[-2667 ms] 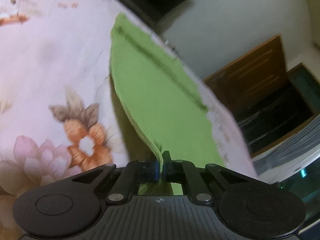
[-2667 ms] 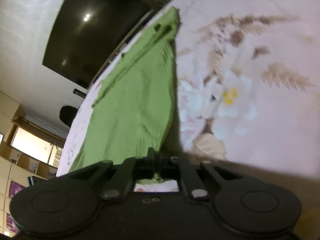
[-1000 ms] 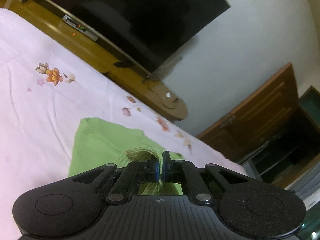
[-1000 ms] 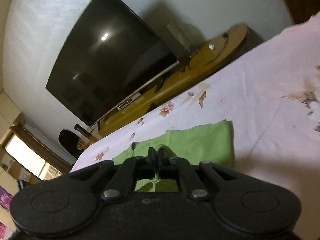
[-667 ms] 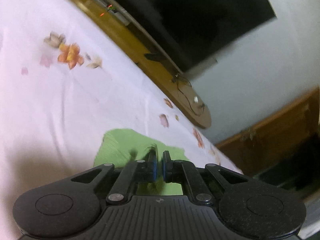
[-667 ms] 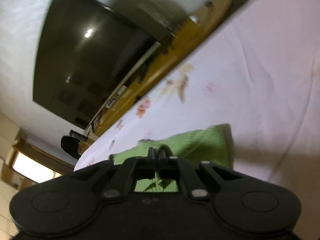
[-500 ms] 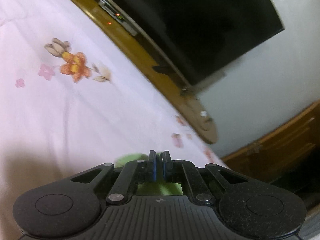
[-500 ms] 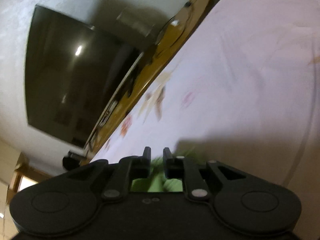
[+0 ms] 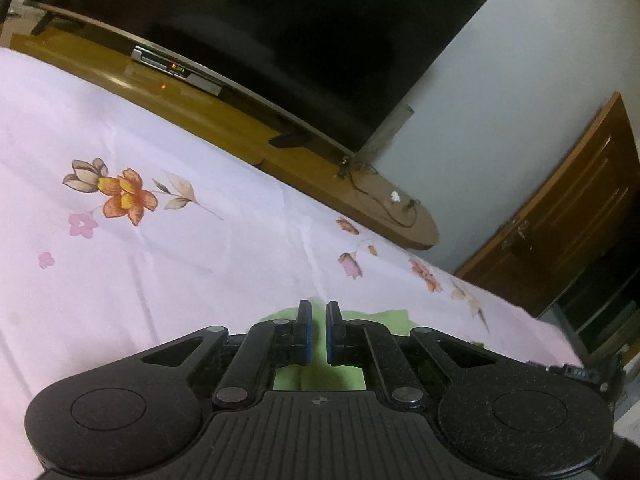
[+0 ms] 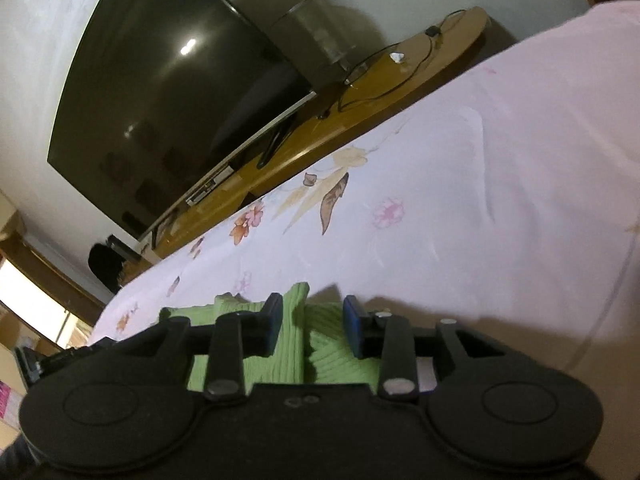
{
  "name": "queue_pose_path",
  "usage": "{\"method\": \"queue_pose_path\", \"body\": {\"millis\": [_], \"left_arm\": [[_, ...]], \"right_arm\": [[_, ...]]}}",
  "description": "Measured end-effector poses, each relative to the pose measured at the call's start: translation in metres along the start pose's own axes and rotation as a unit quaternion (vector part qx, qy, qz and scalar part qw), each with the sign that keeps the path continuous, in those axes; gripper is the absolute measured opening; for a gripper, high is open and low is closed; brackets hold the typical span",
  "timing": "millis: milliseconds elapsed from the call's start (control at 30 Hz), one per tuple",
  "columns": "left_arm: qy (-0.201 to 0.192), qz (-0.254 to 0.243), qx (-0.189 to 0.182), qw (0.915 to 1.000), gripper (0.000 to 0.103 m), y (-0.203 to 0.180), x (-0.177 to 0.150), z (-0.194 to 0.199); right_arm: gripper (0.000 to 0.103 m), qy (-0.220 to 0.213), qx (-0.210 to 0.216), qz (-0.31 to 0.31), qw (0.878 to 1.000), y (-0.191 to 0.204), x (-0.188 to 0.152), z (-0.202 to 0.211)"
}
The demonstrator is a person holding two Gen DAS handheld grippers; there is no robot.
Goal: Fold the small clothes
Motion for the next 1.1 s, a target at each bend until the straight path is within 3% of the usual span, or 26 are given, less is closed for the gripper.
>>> {"method": "queue_pose_path", "body": {"millis": [233, 433, 533, 600, 800, 1000, 1100], "left_arm": [[0.047, -0.073, 0.016, 0.9961, 0.004, -0.009, -0.006, -0.014], [0.07, -0.089, 0.024, 0.9933, 0.004, -0.008, -0.004, -0.027], [0.076, -0.104, 0.025, 0.9914, 0.004, -0.01, -0.004, -0.029], [0.066, -0.111, 0.036, 0.9909, 0.003, -0.009, -0.003, -0.028], [0.031, -0.106, 0.025, 0.9936, 0.0, -0.011, 0.001, -0.017], [-0.032, -0.087, -0.017, 0.9955, 0.0, -0.019, 0.024, 0.005], [-0.027, -0.093, -0.021, 0.9951, 0.0, -0.019, 0.027, 0.008]], "right_arm": [[0.033, 0.02, -0.006, 0.027, 0.999, 0.008, 0.005, -0.019], [0.026, 0.025, -0.01, 0.058, 0.998, 0.019, 0.005, -0.025], [0.011, 0.032, -0.013, 0.079, 0.996, 0.024, 0.003, -0.029], [0.005, 0.036, -0.02, 0.096, 0.995, 0.028, 0.0, -0.031], [0.004, 0.004, -0.016, 0.1, 0.995, 0.031, 0.001, -0.02], [0.004, -0.029, -0.002, 0.107, 0.994, 0.037, 0.013, -0.003], [0.004, -0.049, 0.013, 0.11, 0.993, 0.044, 0.02, 0.006]]}}
Point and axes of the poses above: each gripper's, at about its wrist camera, not at the fingertips, and z roughly against the way its jaws point, y to its left, x to its top, the point moved 5 cm from there along -z, roughly the way its jaws point
